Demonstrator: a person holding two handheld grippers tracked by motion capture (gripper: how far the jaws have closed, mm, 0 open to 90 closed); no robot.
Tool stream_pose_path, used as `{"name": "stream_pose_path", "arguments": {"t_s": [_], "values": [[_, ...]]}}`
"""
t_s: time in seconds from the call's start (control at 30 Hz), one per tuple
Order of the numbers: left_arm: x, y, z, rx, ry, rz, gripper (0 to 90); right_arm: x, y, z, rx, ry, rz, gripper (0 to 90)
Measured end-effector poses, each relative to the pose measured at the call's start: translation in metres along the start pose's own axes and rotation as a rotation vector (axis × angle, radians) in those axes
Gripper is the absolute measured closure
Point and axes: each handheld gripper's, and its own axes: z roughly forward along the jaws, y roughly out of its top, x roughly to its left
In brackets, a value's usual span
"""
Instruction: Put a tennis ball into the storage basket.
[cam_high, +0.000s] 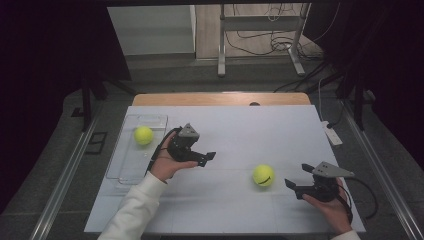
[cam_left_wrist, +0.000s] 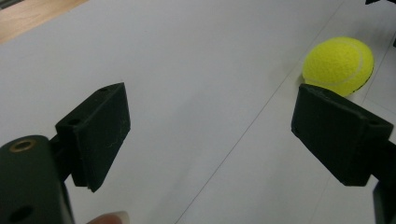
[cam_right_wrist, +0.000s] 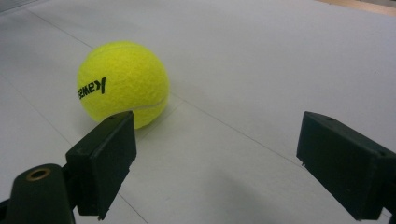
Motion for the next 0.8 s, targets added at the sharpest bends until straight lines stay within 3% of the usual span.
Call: {"name": "stream_pose_path", "arguments": {"t_s": [0.8], "values": [[-0.020, 0.002, 0.024, 0.034, -0.060, 0.031, 12.5, 0.000, 0.000, 0.000, -0.002, 0.000, 0.002, 12.5]]}}
